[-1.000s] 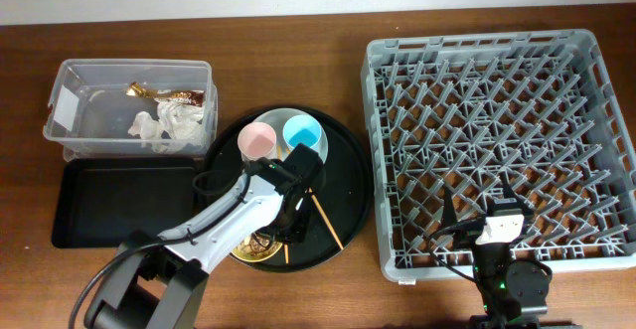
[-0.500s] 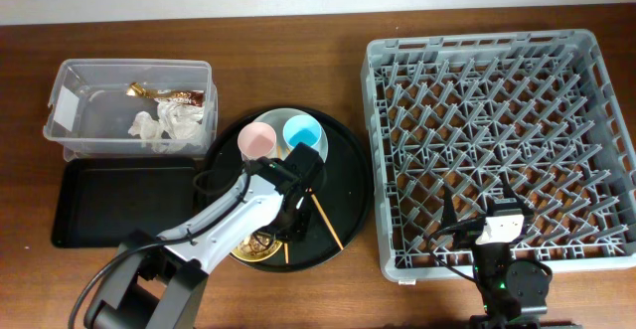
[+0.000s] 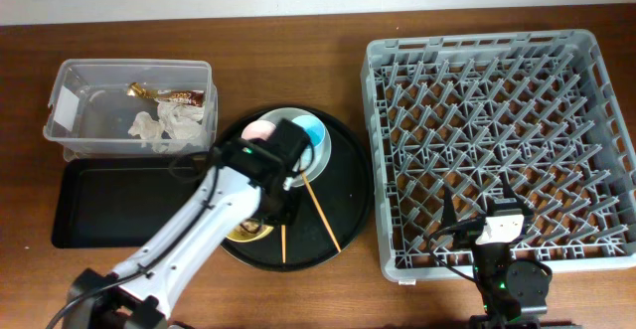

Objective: Sort waste into correct bins and load items into the dishwasher rack
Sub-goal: 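Tip the yellow bowl over the black tray to dump food scraps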

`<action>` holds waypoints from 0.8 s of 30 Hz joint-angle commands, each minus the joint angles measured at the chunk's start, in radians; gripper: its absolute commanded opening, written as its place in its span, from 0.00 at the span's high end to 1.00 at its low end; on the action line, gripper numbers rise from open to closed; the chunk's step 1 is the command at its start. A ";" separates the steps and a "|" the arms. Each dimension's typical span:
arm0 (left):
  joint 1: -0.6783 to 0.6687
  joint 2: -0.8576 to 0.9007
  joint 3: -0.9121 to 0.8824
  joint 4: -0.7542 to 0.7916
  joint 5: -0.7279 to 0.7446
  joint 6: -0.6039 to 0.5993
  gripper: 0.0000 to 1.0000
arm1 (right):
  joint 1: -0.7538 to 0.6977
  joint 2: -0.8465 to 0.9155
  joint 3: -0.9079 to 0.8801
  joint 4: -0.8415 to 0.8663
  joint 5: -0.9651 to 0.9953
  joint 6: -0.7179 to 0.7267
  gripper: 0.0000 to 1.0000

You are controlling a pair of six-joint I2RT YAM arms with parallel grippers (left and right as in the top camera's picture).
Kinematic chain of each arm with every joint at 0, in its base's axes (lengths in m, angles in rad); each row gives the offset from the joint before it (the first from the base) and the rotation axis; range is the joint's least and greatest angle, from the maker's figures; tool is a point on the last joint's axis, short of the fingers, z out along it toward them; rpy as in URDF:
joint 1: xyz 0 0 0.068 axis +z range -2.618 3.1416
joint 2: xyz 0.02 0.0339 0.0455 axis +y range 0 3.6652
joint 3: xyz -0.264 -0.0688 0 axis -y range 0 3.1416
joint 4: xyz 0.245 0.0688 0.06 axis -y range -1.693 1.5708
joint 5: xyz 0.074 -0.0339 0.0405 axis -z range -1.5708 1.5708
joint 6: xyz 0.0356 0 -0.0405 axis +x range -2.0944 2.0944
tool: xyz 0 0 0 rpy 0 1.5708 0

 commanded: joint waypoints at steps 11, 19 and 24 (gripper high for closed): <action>0.986 -0.026 0.064 -0.079 0.732 0.426 1.00 | -0.004 -0.005 -0.005 -0.004 -0.006 -0.007 0.02; 1.357 -0.025 0.002 0.126 1.200 0.538 1.00 | -0.004 -0.005 -0.005 -0.004 -0.006 -0.007 0.02; 1.421 -0.021 -0.149 0.312 1.339 0.537 1.00 | -0.004 -0.005 -0.005 -0.004 -0.006 -0.007 0.02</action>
